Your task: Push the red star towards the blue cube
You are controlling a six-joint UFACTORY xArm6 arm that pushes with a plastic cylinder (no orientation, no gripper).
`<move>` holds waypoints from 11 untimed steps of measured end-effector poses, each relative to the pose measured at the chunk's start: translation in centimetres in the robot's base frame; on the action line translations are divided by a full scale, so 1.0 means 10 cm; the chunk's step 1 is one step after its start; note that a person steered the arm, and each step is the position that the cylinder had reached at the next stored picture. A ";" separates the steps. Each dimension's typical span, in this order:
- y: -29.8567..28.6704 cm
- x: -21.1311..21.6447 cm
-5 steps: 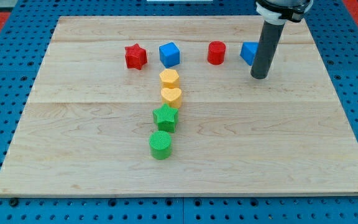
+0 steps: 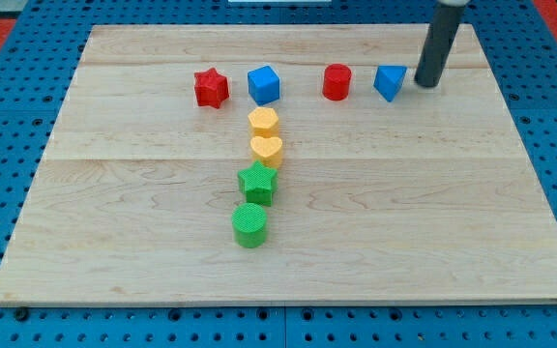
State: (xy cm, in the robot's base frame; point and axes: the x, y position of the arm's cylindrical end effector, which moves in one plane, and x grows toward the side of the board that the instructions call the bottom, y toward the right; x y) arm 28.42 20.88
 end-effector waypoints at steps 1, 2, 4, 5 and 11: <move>-0.35 -0.50; -1.00 -0.68; -1.84 -0.83; -2.59 -0.78; -3.52 0.57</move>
